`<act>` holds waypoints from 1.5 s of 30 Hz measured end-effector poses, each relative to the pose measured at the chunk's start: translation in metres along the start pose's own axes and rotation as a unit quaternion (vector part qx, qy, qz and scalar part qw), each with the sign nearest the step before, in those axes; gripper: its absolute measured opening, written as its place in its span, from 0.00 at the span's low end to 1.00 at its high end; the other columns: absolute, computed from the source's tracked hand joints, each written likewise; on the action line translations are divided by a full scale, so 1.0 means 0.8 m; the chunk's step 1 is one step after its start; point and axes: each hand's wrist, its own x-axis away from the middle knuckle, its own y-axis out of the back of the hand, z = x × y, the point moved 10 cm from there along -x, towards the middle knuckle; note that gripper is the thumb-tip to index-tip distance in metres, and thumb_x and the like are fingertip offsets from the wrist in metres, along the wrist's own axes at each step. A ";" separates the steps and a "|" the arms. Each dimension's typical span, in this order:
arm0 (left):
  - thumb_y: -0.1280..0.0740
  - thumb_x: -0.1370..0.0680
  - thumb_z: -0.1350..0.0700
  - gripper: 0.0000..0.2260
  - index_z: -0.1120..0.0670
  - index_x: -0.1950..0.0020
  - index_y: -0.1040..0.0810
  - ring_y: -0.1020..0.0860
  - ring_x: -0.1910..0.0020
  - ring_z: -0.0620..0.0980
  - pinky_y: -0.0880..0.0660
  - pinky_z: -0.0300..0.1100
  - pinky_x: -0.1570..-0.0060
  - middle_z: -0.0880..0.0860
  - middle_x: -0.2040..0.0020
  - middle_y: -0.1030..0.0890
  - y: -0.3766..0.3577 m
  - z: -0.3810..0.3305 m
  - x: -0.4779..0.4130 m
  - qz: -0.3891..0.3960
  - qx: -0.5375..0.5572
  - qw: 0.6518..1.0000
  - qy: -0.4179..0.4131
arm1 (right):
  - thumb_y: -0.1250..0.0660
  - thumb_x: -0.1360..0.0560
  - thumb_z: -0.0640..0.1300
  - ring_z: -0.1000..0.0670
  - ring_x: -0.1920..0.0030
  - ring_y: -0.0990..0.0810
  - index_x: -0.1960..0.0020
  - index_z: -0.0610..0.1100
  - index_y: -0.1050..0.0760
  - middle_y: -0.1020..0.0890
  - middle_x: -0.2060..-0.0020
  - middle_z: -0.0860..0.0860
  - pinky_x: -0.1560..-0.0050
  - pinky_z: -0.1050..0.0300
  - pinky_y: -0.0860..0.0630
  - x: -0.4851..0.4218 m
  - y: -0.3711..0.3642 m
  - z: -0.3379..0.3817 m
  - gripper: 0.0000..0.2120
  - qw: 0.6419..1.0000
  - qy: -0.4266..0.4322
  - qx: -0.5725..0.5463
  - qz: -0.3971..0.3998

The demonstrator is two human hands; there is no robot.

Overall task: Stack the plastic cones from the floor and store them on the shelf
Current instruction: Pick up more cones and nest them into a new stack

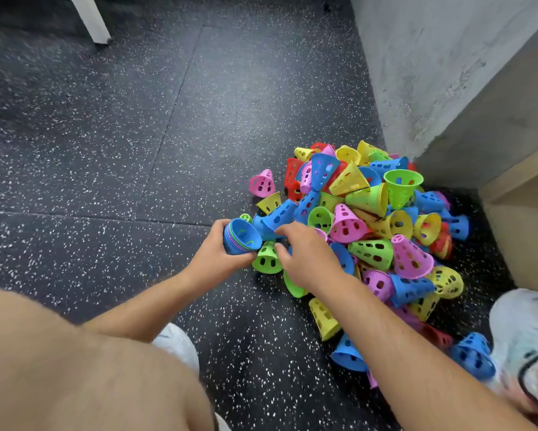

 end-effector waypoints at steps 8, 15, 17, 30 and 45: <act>0.23 0.28 0.65 0.26 0.51 0.37 0.31 0.23 0.58 0.33 0.27 0.26 0.56 0.47 0.46 0.21 0.014 0.059 -0.003 0.002 -0.011 0.999 0.047 | 0.39 0.20 0.42 0.41 0.37 0.27 0.33 0.45 0.27 0.22 0.39 0.46 0.38 0.44 0.28 -0.060 -0.045 0.030 0.16 0.999 0.025 0.033 0.018; 0.21 0.29 0.60 0.27 0.50 0.36 0.31 0.22 0.52 0.38 0.26 0.29 0.51 0.48 0.45 0.20 0.035 0.106 -0.012 -0.004 0.013 0.996 0.093 | 0.35 0.23 0.48 0.41 0.34 0.33 0.27 0.55 0.35 0.29 0.35 0.45 0.34 0.45 0.38 -0.152 -0.101 0.054 0.26 0.956 0.042 0.279 0.079; 0.21 0.29 0.60 0.27 0.50 0.36 0.31 0.22 0.53 0.36 0.28 0.27 0.52 0.48 0.44 0.20 0.036 0.110 -0.015 0.000 0.012 0.995 0.098 | 0.37 0.24 0.45 0.41 0.35 0.32 0.32 0.53 0.30 0.25 0.37 0.45 0.34 0.45 0.39 -0.163 -0.117 0.055 0.21 0.934 0.054 0.336 0.108; 0.20 0.29 0.61 0.27 0.51 0.36 0.30 0.22 0.54 0.33 0.29 0.26 0.53 0.46 0.45 0.19 0.043 0.094 -0.023 -0.004 0.029 0.996 0.078 | 0.25 0.28 0.51 0.51 0.52 0.22 0.38 0.50 0.31 0.24 0.50 0.55 0.55 0.63 0.30 -0.112 -0.060 0.014 0.23 0.977 -0.070 -0.200 0.014; 0.19 0.30 0.59 0.28 0.50 0.37 0.29 0.20 0.50 0.39 0.24 0.33 0.48 0.45 0.45 0.18 -0.012 0.056 -0.017 0.066 0.042 0.996 0.045 | 0.28 0.31 0.54 0.49 0.47 0.19 0.40 0.67 0.38 0.25 0.44 0.51 0.45 0.41 0.21 -0.036 -0.035 -0.019 0.25 0.938 -0.066 -0.335 -0.060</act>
